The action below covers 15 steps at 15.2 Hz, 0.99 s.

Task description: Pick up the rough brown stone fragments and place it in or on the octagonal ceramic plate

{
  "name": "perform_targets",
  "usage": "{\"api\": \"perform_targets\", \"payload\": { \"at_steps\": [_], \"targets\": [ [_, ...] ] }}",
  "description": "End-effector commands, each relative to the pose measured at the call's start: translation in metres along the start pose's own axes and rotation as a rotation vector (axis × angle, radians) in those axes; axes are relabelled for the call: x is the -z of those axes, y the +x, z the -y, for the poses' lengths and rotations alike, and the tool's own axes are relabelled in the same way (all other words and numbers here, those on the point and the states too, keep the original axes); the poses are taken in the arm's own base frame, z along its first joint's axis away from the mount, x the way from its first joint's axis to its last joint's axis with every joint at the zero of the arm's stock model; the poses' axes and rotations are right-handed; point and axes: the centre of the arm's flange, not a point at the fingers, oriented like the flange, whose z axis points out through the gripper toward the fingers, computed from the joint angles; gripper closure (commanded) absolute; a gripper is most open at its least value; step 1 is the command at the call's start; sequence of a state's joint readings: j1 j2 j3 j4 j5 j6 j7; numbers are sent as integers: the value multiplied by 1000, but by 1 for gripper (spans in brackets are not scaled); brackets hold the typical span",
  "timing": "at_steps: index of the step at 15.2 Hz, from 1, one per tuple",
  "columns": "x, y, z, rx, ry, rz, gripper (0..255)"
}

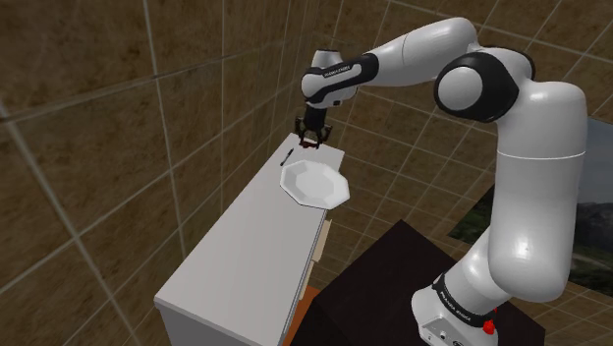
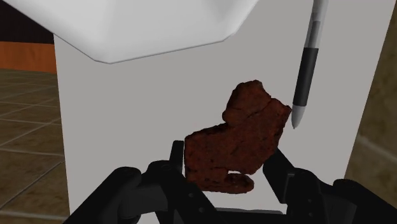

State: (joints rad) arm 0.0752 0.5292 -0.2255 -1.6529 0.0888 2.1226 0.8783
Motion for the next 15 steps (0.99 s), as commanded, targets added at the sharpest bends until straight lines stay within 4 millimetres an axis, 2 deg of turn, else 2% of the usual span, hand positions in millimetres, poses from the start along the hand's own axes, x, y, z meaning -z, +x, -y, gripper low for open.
{"api": "perform_targets", "payload": {
  "at_steps": [1, 10, 11, 15],
  "targets": [
    [11, 1, -1, 0, 0, 0, 255],
    [59, 1, -4, 0, 0, 0, 255],
    [59, 1, -4, 0, 0, 0, 255],
    [60, -48, -25, 0, 0, 0, 255]
  ]
}}
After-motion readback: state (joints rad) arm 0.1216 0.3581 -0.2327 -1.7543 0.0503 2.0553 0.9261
